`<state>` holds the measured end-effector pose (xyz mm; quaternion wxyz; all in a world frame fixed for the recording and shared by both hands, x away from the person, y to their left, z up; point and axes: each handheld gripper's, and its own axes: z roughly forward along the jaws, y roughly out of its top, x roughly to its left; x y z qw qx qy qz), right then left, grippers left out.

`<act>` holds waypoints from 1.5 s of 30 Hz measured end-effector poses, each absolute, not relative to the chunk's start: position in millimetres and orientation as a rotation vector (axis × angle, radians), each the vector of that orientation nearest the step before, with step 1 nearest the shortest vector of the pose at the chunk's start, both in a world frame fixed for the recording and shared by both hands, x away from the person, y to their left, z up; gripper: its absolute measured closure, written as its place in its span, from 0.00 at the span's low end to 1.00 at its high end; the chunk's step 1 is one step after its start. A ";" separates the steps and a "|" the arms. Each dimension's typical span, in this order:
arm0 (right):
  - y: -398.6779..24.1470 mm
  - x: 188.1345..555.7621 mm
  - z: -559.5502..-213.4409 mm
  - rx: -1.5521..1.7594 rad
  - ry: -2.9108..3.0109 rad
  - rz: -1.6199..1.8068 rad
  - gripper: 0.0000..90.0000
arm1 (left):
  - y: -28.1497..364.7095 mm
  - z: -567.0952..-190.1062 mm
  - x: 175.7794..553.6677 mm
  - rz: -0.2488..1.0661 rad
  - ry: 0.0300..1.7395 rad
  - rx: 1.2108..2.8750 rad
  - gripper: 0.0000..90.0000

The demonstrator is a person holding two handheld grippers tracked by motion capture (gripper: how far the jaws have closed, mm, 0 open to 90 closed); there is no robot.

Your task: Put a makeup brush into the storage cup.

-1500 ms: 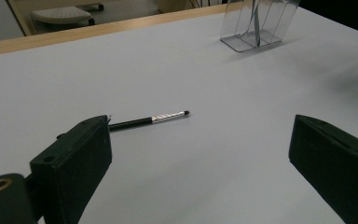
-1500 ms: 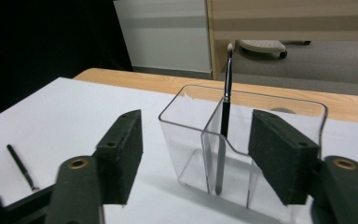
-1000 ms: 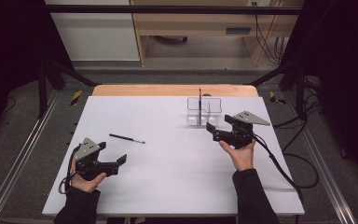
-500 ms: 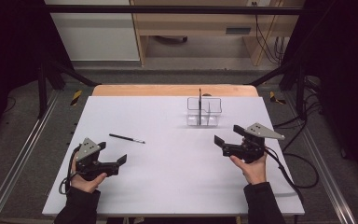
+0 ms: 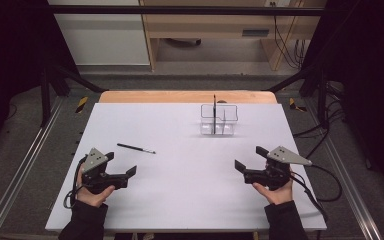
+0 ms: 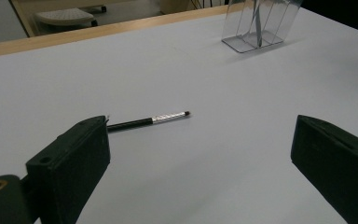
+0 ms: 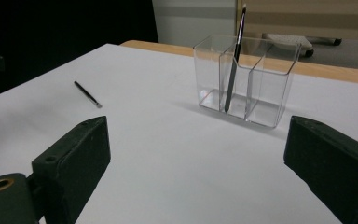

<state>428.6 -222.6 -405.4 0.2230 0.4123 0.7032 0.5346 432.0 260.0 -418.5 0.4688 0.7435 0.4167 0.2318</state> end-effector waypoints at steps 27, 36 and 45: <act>-222.4 425.2 -407.0 1.153 1.938 1.468 0.08 | 258.6 -409.1 447.9 0.518 0.945 1.912 0.04; -223.1 425.0 -406.3 1.156 1.933 1.470 0.08 | 262.5 -403.8 463.0 0.518 0.929 1.956 0.05; -222.0 425.0 -405.6 1.153 1.940 1.464 0.08 | 262.4 -394.7 474.9 0.535 0.916 2.008 0.04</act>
